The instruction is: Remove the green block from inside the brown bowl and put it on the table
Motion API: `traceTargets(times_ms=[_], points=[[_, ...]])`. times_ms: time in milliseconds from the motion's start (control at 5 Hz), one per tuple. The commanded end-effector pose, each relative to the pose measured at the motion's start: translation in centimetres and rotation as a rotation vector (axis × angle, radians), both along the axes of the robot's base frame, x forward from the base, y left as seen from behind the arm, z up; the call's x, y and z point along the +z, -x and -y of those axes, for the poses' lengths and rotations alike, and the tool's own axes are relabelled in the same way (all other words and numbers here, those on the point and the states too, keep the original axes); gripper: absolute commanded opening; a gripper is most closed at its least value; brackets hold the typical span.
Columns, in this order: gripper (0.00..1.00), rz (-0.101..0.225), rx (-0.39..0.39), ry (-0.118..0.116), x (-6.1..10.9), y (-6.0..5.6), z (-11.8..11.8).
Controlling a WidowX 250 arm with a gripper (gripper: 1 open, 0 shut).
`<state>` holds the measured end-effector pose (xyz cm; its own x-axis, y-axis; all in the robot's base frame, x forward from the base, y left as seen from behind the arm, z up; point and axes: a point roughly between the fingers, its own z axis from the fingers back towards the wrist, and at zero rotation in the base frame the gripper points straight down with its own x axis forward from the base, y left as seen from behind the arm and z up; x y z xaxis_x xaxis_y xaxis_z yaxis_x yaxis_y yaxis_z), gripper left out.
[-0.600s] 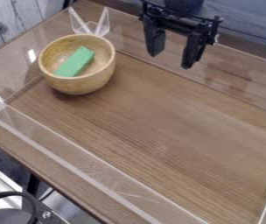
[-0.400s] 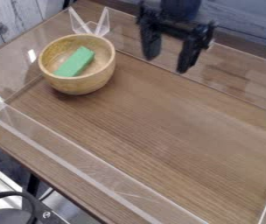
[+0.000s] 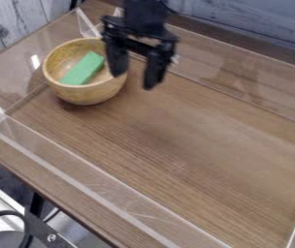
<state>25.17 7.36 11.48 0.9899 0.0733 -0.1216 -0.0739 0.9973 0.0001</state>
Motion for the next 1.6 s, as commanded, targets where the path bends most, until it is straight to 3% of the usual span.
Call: traceTargets(times_ms=[0,400,1400], points=[[1.00,0.078,0.014,-0.032,1.9,-0.5,-3.6],[1.00,0.084,0.060,-0.045,0.9,-0.9,-7.0],[1.00,0.063,0.136,-0.048,-4.6,-2.1,-10.7]])
